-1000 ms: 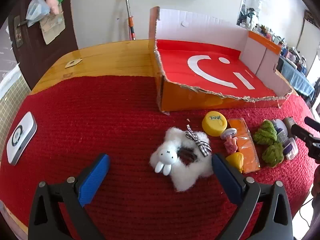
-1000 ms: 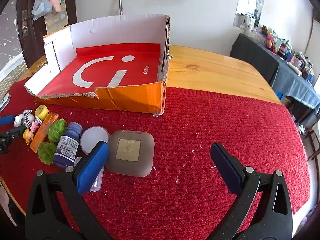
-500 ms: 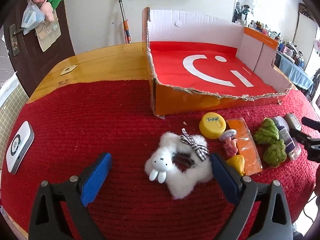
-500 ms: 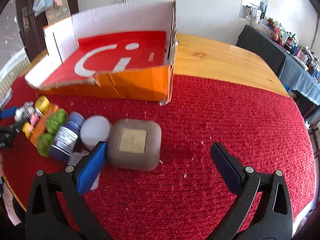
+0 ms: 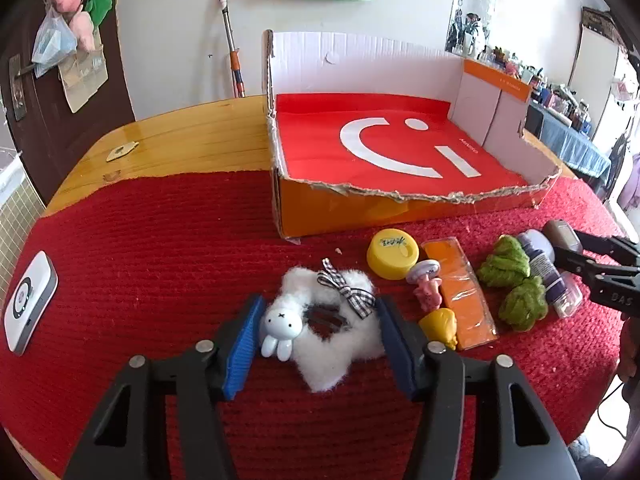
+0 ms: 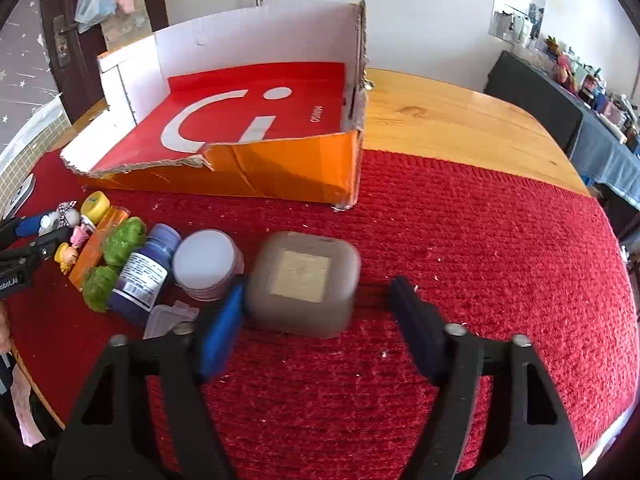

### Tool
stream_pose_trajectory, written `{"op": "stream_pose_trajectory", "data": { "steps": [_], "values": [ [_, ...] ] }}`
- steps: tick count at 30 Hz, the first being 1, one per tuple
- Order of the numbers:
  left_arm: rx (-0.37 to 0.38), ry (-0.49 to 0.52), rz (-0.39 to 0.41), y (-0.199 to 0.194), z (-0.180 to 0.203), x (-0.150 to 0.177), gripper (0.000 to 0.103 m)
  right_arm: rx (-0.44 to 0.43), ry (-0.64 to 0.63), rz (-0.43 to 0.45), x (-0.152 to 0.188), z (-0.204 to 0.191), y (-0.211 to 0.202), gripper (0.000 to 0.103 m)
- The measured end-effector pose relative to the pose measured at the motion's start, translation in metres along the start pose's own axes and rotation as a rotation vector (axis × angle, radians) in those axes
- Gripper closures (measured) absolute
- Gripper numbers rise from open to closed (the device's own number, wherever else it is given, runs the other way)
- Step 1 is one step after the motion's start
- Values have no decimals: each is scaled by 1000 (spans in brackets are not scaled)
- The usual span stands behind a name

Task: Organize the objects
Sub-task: 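Close the left gripper on the white plush bunny while the right gripper closes on the taupe case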

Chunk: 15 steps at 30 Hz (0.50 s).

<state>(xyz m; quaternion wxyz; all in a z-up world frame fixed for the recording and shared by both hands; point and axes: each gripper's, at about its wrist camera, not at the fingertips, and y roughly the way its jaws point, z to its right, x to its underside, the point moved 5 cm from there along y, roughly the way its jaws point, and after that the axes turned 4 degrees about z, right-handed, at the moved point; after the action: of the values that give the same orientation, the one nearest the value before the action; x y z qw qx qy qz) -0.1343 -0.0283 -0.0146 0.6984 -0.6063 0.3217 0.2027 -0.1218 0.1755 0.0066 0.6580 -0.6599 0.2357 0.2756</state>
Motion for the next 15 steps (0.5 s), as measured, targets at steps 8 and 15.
{"op": "stream_pose_trajectory", "data": {
  "steps": [8,15],
  "values": [
    [24,-50,19,-8,-4,1,49,-11,2,34,0,0,-8,51],
    [39,-57,39,-18,-2,-5,73,-8,-15,66,-6,-1,-23,51]
  ]
}}
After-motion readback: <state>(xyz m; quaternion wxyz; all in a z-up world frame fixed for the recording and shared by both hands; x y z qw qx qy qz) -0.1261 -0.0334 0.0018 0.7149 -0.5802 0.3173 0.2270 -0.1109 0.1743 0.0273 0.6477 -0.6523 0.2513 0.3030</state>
